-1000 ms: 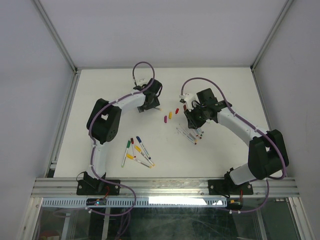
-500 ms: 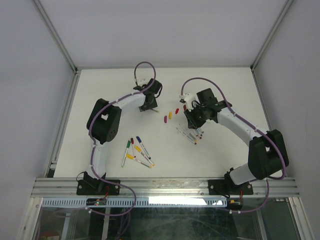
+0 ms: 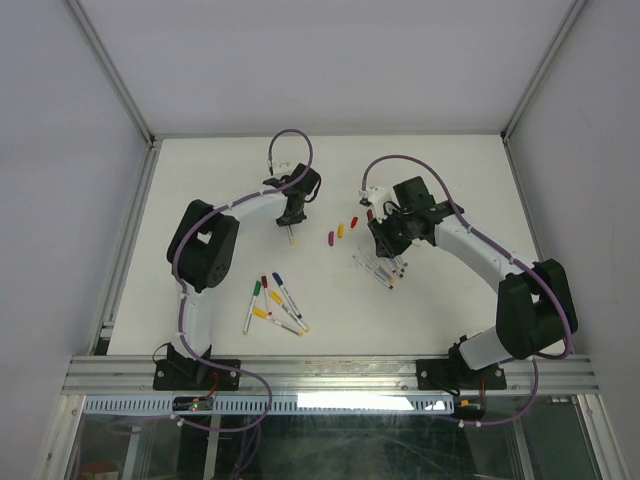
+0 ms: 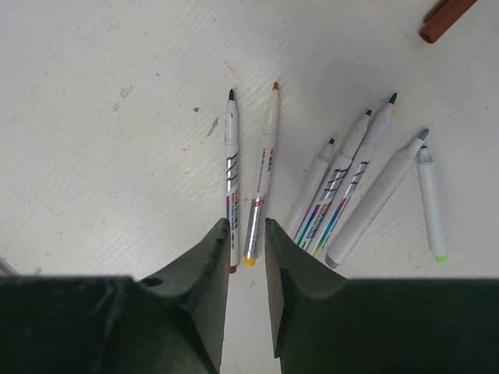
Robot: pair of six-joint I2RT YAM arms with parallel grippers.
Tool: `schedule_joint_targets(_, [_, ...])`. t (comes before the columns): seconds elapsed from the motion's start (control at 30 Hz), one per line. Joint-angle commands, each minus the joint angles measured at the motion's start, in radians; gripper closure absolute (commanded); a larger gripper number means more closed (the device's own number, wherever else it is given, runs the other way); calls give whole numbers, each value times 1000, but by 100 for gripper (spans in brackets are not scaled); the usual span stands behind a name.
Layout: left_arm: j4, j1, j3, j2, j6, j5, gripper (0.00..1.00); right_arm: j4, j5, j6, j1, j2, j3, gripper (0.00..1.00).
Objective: Open the pen caps
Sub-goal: Pick up the pen from the center of the board.
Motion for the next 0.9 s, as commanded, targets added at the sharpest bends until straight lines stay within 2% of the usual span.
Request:
schedule_joint_targets(0.0, [12,1,-22,-80,42,-31,86,35,-23,-13,-6,-43,0,73])
schedule_joint_targets(0.1, [24,0,-35,-89,63,-9,81,35,-24,-13,-6,-45,0,73])
schedule_joint_targets(0.13, [24,1,-38,-90,68,-5,77,35,-25,-13,-5,-45,0,73])
schedule_joint_targets(0.2, [30,1,-49,-98,71,-5,62,36,-26,-12,-6,-45,1,73])
schedule_joint_targets(0.27, [38,1,-62,-107,73,-8,53,35,-28,-12,-6,-46,0,73])
schedule_joint_targets(0.4, [48,1,-83,-116,66,-5,49,35,-31,-12,-6,-48,2,73])
schedule_joint_targets(0.53, [49,2,-94,-106,54,7,54,34,-34,-12,-6,-48,1,73])
schedule_joint_targets(0.7, [62,2,-120,-108,45,29,74,34,-42,-10,-6,-48,1,73])
schedule_joint_targets(0.77, [69,2,-128,-113,48,43,87,34,-67,-3,-6,-49,2,73])
schedule_joint_targets(0.83, [86,2,-138,-126,52,63,99,30,-172,16,-6,-50,2,73])
schedule_joint_targets(0.87, [98,1,-149,-136,55,74,100,30,-246,24,-7,-48,0,72])
